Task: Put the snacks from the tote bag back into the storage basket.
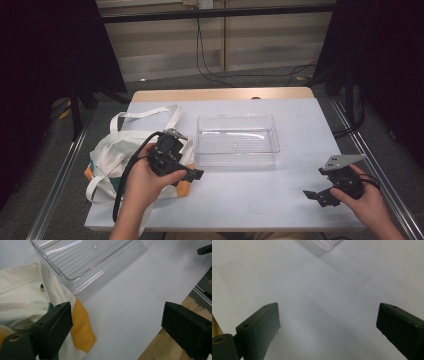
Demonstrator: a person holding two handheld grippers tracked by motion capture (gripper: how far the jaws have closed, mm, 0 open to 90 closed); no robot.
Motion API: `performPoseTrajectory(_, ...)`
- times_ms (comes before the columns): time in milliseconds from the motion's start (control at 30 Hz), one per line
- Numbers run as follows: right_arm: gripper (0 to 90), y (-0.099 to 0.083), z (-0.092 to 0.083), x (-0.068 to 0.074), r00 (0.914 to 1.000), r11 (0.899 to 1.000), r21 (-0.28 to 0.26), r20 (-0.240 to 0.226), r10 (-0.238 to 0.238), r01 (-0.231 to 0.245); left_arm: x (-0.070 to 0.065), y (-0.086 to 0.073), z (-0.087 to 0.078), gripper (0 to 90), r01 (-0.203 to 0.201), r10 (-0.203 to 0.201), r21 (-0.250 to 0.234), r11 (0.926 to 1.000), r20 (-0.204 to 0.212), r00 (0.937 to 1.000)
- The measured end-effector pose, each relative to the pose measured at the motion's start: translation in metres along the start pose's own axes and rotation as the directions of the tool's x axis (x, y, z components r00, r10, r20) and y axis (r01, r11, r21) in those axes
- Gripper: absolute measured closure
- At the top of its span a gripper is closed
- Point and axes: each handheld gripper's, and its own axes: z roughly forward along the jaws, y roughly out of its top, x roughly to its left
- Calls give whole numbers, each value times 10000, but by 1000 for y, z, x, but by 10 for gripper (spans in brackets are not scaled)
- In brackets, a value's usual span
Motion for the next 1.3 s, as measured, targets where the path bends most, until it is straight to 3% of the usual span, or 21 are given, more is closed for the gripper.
performPoseTrajectory(67,49,0,0,0,10000,10000,-3,-57,6,-6,2,0,-2,118,-144,143,79,9999,37,9999)
performPoseTrajectory(433,49,1,3,1,9999,10000,76,-107,38,-37,16,4,-17,187,168,-168,-5,9999,-335,9993)
performPoseTrajectory(600,48,0,3,1,9998,10000,78,-169,64,-62,26,8,-25,206,548,-561,-245,9982,-558,9969)
performPoseTrajectory(733,49,0,3,1,9998,10000,59,-178,77,-76,34,11,-28,229,610,-620,-152,9980,-709,9956)
performPoseTrajectory(900,48,0,4,2,9998,10000,80,-179,-19,21,41,13,-28,219,982,-1029,-476,9940,-1100,9886)
performPoseTrajectory(1100,48,1,4,3,9998,9999,150,-192,-58,61,48,15,-31,240,881,-908,-362,9955,-823,9925)
performPoseTrajectory(1300,49,0,3,2,9998,9999,95,-202,-73,74,52,18,-35,240,1021,-1074,-500,9935,-1185,9871)
